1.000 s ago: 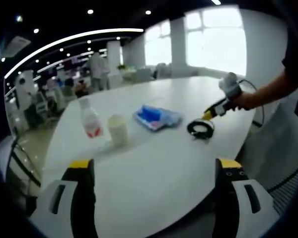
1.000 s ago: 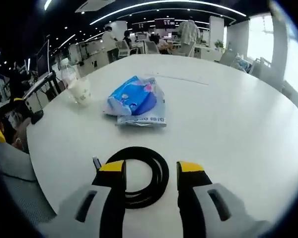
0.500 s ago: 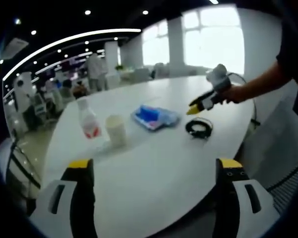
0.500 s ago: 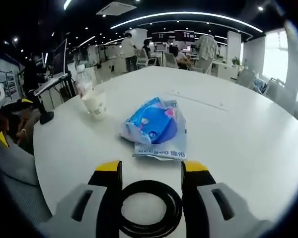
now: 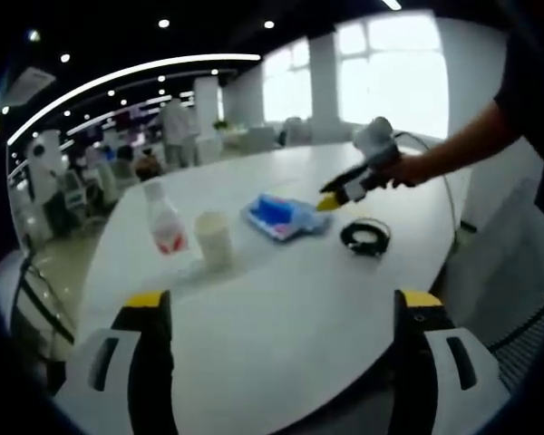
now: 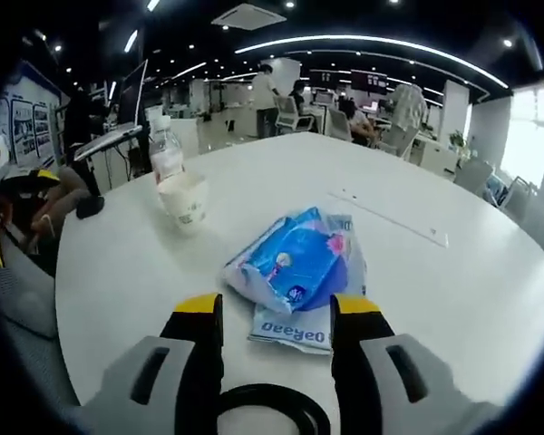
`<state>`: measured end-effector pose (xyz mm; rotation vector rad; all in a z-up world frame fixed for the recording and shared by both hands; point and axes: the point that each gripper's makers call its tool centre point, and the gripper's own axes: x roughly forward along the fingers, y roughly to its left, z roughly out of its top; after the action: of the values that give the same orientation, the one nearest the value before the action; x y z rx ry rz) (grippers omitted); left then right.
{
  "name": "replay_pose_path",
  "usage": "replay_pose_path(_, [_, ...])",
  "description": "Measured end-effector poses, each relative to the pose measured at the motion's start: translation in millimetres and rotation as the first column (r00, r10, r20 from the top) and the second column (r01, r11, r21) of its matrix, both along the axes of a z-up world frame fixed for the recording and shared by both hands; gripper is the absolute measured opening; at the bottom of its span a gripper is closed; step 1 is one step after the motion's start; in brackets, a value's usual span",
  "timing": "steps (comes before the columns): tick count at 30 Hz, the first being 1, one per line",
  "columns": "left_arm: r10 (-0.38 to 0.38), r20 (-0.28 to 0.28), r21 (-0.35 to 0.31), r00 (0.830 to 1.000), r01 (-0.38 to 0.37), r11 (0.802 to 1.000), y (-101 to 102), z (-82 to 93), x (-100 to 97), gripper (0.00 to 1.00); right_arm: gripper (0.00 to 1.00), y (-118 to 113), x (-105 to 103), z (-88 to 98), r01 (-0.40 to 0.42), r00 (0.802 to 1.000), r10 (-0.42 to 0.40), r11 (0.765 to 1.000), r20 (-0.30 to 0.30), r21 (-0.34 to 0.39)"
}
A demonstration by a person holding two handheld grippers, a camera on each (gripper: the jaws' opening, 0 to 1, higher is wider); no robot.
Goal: Arrange the tabletop items into an orderly group along one side of the table until the central work area is clear of visible clutter.
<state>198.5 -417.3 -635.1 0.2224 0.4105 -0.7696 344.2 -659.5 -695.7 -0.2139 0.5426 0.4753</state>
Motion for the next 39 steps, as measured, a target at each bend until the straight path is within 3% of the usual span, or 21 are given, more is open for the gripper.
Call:
replay_pose_path(13, [0.004,-0.004,0.001,1.000,-0.004,1.000,1,-1.2,-1.0,0.99,0.43,13,14,-9.8,-0.042,0.999,0.042,0.999,0.000,-0.035])
replay_pose_path(32, [0.021,-0.004,-0.005,1.000,-0.021,1.000,3,-0.1,0.3,0.96,0.26,33,26,-23.0,-0.167,0.986,0.167,0.981,-0.002,-0.104])
replay_pose_path(39, [0.014,-0.005,-0.003,1.000,-0.014,1.000,2,-0.2,-0.6,0.94,0.07,40,20,-32.7,-0.225,0.974,0.220,0.966,-0.048,-0.126])
